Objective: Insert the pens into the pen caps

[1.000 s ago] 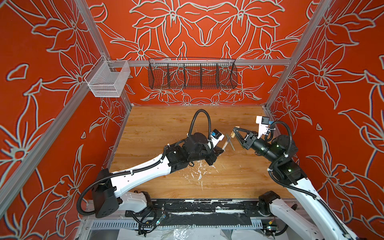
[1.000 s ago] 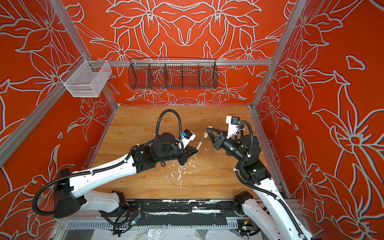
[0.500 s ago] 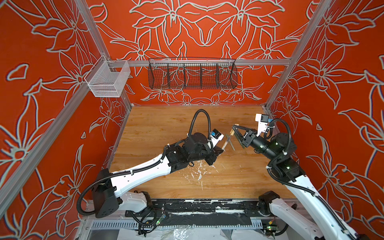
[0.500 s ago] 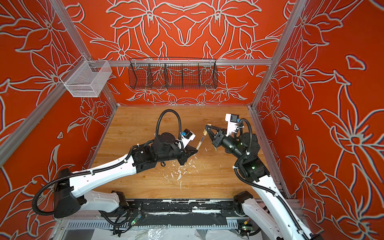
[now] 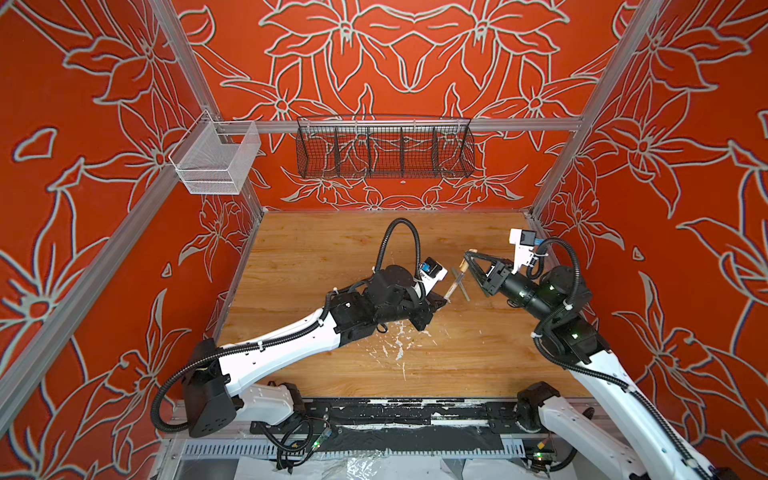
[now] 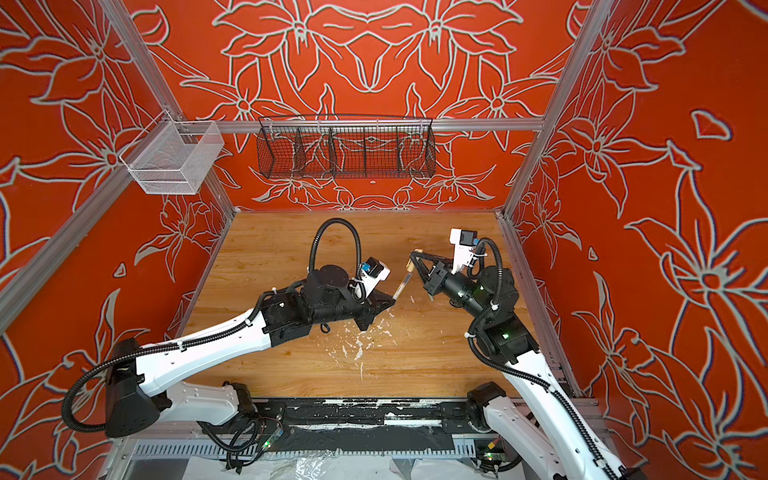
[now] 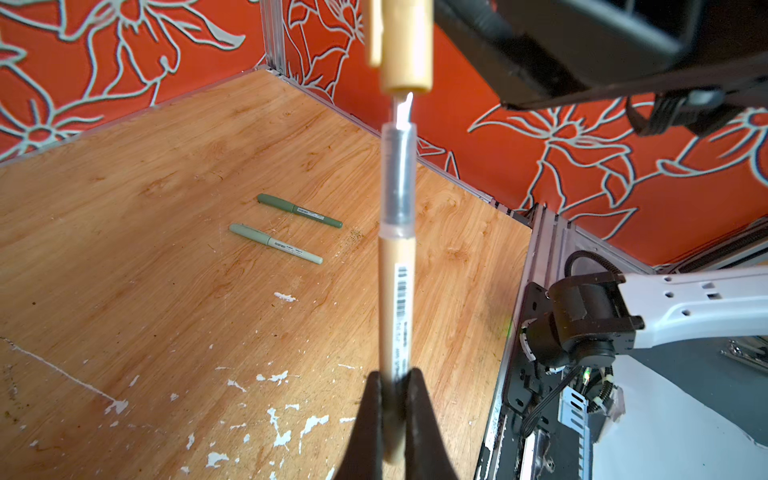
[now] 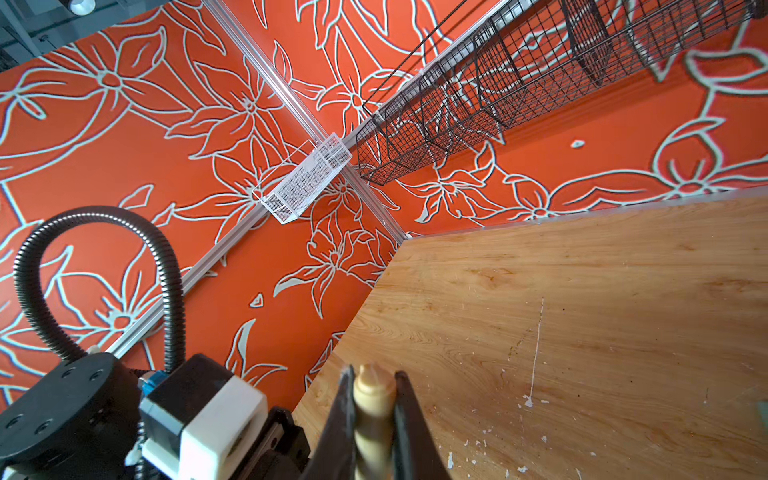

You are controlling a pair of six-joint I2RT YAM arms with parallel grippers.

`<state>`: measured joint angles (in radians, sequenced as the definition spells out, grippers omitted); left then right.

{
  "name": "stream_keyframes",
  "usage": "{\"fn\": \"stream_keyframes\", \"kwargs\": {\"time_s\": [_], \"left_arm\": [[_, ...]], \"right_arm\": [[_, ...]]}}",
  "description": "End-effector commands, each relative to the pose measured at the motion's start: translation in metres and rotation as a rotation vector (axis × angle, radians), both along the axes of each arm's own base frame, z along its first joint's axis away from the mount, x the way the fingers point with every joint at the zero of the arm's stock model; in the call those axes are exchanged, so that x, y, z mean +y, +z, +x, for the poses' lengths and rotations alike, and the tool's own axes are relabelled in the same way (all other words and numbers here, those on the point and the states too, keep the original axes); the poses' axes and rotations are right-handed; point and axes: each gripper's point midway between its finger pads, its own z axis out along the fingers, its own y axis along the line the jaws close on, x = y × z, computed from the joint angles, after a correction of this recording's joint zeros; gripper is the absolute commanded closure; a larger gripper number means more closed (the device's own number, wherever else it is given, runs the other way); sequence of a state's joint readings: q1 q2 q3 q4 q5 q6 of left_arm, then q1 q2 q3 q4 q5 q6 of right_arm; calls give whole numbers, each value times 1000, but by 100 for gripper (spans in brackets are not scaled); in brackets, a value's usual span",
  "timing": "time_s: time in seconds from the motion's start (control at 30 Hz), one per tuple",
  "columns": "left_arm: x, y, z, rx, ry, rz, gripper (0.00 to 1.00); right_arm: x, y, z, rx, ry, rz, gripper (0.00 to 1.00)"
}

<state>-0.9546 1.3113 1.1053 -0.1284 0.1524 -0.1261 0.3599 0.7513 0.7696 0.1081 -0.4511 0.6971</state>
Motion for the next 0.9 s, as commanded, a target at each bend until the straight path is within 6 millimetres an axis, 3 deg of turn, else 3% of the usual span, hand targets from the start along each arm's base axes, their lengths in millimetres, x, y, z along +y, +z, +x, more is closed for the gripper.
{"fn": "stream_keyframes", "kwargs": {"time_s": [0.0, 0.27, 0.43, 0.6, 0.87], "left_arm": [[1, 19, -4, -44, -17, -47, 100], [0, 18, -4, -43, -18, -46, 100], [4, 13, -2, -36, 1, -32, 100], [15, -28, -2, 42, 51, 71, 100], [41, -103, -15, 220, 112, 240, 100]], "right_arm": [[-3, -4, 1, 1, -24, -5, 100], [-16, 6, 1, -17, -100, -3, 100], [-35, 8, 3, 7, -205, -41, 100], [-52, -5, 5, 92, -298, -109, 100], [-49, -49, 8, 216, -281, -167, 100]]}}
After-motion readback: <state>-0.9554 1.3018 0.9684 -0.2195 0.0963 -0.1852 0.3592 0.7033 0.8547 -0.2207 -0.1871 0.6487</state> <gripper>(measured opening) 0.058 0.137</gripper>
